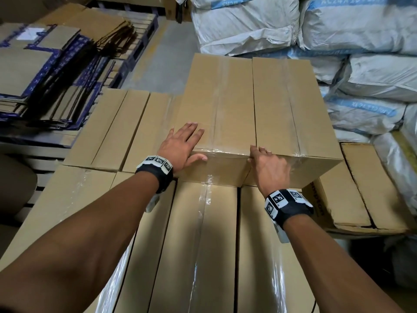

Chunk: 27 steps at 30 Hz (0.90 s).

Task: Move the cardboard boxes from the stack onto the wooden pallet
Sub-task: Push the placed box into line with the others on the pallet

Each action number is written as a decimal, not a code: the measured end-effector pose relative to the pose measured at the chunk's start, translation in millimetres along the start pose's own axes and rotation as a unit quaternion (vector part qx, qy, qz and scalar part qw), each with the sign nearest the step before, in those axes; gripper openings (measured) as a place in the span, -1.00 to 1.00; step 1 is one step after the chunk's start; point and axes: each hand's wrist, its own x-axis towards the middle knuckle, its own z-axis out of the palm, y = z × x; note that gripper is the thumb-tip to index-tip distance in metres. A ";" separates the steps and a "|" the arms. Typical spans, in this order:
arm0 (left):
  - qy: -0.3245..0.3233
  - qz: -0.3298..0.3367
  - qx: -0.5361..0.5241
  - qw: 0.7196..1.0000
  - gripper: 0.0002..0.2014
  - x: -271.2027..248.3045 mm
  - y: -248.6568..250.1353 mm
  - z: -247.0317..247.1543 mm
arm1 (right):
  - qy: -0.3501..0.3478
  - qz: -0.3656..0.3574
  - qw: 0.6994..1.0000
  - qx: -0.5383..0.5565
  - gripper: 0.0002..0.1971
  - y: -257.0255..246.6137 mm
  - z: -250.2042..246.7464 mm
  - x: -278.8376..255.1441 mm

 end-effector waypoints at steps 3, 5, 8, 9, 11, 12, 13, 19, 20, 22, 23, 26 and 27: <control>-0.012 0.000 0.004 1.000 0.01 2.8 0.3 -3.0 | -0.005 0.007 1.000 -0.015 -0.60 -2.9 -8.2 -3.0; -0.024 0.000 0.006 1.000 0.01 5.5 -0.2 -6.1 | -0.016 0.017 1.000 -0.004 -0.65 -4.4 -15.0 -4.2; -0.036 -0.001 0.011 0.999 -0.01 10.8 -1.3 -11.1 | -0.021 0.034 0.999 0.025 -0.77 -7.0 -21.1 -2.5; -0.039 -0.003 0.017 0.999 -0.02 12.6 -0.9 -11.8 | -0.022 0.039 0.999 0.025 -0.81 -8.0 -20.6 -1.3; -0.050 -0.009 0.038 0.998 -0.03 15.0 1.7 -13.3 | -0.022 0.047 0.999 0.009 -0.85 -9.1 -17.1 0.0; -0.057 -0.015 0.051 0.997 -0.04 15.2 4.1 -13.7 | -0.022 0.046 0.999 -0.001 -0.84 -9.6 -17.3 -0.4; -0.063 -0.025 0.062 0.996 -0.05 14.9 7.1 -13.5 | -0.023 0.043 0.999 -0.010 -0.82 -9.5 -17.8 -1.4; -0.091 -0.119 0.058 0.987 -0.14 3.2 41.5 -12.8 | -0.039 0.007 0.999 -0.003 -0.52 -3.2 -11.3 -5.0; -0.093 -0.131 0.055 0.986 -0.16 -3.0 48.9 -13.9 | -0.046 -0.004 0.999 0.012 -0.43 0.4 -7.9 -6.1; -0.091 -0.134 0.046 0.986 -0.19 -22.0 65.0 -18.9 | -0.080 -0.021 0.995 0.050 -0.25 7.1 -7.5 -12.4; -0.092 -0.129 0.034 0.987 -0.20 -34.7 73.4 -21.6 | -0.095 -0.024 0.993 0.066 -0.21 9.9 -9.4 -18.2; -0.096 -0.120 -0.056 0.987 -0.25 -79.8 96.1 -26.7 | -0.112 -0.023 0.987 0.113 -0.22 13.1 -11.3 -47.4; -0.097 -0.123 -0.099 0.983 -0.29 -96.8 103.6 -27.8 | -0.113 -0.015 0.982 0.153 -0.29 12.7 -10.7 -63.3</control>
